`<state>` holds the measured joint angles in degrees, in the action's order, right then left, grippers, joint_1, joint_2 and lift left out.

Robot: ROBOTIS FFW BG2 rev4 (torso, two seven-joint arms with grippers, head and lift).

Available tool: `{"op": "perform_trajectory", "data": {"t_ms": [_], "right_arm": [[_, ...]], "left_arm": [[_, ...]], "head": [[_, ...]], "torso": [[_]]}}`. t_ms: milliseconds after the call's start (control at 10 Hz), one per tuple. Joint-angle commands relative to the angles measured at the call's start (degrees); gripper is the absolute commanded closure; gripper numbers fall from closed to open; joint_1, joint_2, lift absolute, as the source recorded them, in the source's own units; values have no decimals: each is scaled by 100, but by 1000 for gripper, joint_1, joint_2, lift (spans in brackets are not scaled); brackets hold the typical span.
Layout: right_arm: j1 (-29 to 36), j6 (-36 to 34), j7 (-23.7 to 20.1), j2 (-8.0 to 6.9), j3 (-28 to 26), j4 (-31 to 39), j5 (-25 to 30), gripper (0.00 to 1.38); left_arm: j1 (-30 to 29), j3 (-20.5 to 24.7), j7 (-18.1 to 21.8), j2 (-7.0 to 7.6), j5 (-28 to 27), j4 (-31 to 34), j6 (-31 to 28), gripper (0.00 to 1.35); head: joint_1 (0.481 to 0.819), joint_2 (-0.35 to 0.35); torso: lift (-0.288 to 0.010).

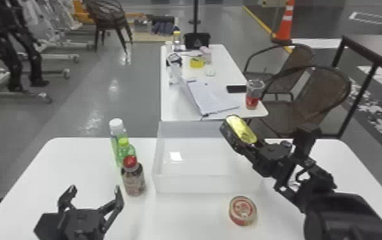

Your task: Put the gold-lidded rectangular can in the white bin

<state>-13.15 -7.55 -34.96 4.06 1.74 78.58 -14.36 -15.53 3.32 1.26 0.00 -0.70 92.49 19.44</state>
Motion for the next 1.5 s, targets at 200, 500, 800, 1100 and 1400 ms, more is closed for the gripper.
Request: {"op": "perform_trajectory", "data": {"t_ms": [200,500,800,1100,1400], "right_arm": [[-399,-238,165,-90,231,-782,-190,1276],[-73,-344,1132,-195,292,-237,3,1276],[50,-344,1492,-275,292,-193,206,1276],[-3,-98,1492,-292,292,-545,223,1001],[-30,25,1492,-275,292,-615,214,55]], "left_arm": [[59,-86,-12,-15,105,-73,16,154],[59,-139,-65,-15,219,-73,16,154],[59,-253,-179,35,325,-73,25,154],[41,-358,-302,202,430,-73,78,154],[41,-394,-337,229,448,-73,78,154]], "head": [[549,0],[549,0],[549,0],[549,0],[549,0]], "torso": [[-100],[-100],[-100],[-100],[-100]]}}
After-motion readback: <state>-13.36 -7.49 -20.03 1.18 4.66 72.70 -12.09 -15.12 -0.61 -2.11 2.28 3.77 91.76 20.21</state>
